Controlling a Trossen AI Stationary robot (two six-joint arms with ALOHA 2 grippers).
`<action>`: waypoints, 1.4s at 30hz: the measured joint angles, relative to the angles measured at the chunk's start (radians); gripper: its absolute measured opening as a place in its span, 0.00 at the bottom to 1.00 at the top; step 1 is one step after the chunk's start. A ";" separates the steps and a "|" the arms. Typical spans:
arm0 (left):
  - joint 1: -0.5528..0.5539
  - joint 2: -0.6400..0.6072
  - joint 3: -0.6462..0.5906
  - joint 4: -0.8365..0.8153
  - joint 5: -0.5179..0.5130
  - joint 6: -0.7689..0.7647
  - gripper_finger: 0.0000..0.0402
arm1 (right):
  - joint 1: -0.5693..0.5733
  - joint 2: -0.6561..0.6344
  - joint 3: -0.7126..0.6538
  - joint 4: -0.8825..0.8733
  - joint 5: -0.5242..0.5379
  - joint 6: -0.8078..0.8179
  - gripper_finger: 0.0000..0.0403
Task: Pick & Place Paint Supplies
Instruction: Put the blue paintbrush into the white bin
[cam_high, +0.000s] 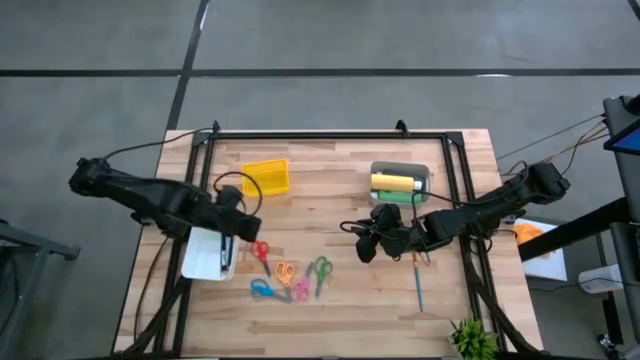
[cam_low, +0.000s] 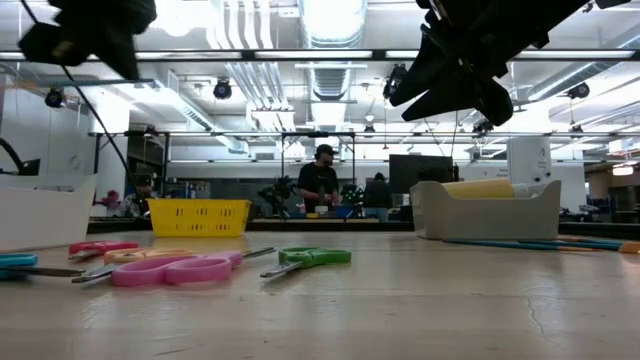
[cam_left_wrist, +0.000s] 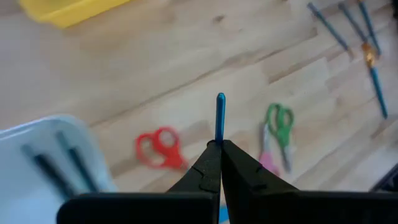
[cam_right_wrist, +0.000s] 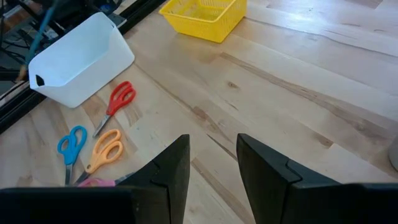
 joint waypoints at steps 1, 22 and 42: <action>-0.002 -0.021 0.000 -0.026 0.019 0.000 0.02 | 0.000 0.000 0.000 0.000 0.000 0.002 0.32; -0.004 -0.127 -0.179 -0.269 0.166 -0.103 0.02 | 0.000 0.000 0.000 0.000 0.000 0.001 0.32; -0.007 -0.062 -0.303 -0.138 0.192 -0.081 0.02 | 0.000 0.000 0.000 0.000 0.000 -0.001 0.32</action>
